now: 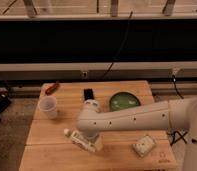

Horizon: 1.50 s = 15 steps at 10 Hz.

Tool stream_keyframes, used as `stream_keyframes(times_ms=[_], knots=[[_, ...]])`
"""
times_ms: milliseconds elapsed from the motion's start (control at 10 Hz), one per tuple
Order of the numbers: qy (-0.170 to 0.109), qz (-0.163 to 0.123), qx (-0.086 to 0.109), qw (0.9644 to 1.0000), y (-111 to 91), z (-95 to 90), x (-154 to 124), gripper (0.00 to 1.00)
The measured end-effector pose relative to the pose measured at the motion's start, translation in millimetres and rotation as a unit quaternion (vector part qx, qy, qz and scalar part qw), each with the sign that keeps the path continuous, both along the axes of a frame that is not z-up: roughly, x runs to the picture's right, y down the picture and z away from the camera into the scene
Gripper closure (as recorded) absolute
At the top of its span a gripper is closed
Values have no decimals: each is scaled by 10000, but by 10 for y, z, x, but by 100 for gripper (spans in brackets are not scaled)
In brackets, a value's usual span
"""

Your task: Place the bottle in the ceramic bowl

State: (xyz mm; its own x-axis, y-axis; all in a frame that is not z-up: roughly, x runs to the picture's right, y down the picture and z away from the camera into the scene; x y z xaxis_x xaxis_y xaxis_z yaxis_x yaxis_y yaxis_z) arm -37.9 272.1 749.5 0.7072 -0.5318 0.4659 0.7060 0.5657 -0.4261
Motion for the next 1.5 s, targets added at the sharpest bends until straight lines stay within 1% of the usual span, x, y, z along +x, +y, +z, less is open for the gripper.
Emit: stream_keyframes(times_ms=[100, 300, 400, 500, 600, 800, 1000, 1200, 1300, 1500], knots=[[54, 87, -38, 9999, -14, -33, 35, 20], [263, 353, -178, 9989, -7, -144, 86, 20], [332, 410, -227, 9983, 10, -189, 87, 20], [431, 507, -292, 9974, 40, -233, 96, 20], [567, 684, -378, 9953, 71, -266, 99, 20], [859, 1062, -478, 9895, 105, -287, 91, 20], [1145, 1565, -445, 9800, 84, -277, 32, 20], [1391, 2001, -373, 9691, 23, -248, 21, 20], [1490, 2159, -348, 9643, -3, -242, -12, 20], [1601, 2304, -356, 9592, -41, -228, -83, 20]])
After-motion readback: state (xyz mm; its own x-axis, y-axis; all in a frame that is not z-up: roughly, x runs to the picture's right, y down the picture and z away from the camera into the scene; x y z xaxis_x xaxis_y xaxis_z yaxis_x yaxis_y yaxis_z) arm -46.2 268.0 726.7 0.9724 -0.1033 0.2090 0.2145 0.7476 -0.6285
